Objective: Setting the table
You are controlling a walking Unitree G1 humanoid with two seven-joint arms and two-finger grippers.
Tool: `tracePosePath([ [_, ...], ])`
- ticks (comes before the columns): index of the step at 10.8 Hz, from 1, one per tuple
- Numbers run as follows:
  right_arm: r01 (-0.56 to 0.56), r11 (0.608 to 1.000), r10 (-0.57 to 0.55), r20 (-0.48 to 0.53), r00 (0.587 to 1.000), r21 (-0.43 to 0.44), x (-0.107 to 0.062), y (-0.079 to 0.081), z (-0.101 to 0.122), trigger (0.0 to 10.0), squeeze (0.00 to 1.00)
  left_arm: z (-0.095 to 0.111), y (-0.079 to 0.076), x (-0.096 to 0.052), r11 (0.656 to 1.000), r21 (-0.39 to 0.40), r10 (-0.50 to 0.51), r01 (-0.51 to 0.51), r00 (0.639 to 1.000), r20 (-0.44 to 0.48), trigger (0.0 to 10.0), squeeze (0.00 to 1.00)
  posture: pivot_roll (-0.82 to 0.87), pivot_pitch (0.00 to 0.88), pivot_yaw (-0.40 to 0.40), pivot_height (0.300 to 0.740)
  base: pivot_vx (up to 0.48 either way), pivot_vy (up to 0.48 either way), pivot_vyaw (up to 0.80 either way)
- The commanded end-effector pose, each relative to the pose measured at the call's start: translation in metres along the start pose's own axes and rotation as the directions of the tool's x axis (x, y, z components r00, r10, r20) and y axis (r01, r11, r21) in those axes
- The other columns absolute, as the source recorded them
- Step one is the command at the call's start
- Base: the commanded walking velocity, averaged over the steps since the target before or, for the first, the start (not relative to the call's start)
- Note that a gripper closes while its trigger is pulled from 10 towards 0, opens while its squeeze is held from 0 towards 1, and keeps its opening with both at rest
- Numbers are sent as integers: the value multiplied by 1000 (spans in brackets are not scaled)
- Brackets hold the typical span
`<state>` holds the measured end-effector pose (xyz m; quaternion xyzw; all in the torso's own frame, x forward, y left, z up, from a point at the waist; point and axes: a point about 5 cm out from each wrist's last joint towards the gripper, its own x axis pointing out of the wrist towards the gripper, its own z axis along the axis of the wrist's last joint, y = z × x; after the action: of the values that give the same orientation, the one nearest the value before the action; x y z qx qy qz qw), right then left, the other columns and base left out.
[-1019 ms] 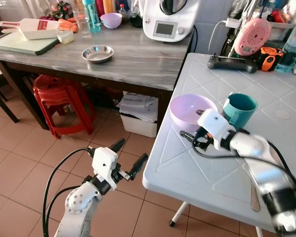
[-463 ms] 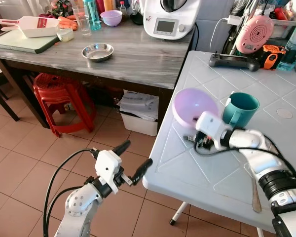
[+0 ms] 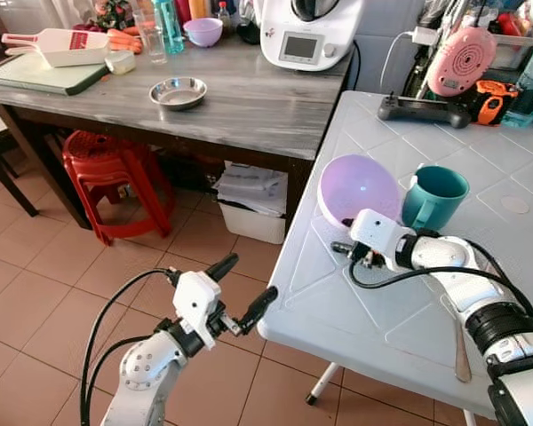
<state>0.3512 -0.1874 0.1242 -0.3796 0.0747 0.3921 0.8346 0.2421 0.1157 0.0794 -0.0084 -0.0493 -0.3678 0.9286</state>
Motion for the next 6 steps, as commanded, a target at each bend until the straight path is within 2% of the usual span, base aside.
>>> tracePosePath([
  [1, 4, 1000, -5, -16, 1000, -31, -1, -4, 0, 0, 0, 3, 0, 1, 1000, 19, -17, 17, 1000, 7, 10000, 0, 44, 82, 47, 740, 0, 0, 0],
  [6, -2, 998, 3, 9, 1000, -65, -2, -1, -1, 0, 0, 1, 2, 1, 1000, 24, -1, 1, 1000, -1, 10000, 0, 46, 72, 49, 740, 0, 0, 0],
])
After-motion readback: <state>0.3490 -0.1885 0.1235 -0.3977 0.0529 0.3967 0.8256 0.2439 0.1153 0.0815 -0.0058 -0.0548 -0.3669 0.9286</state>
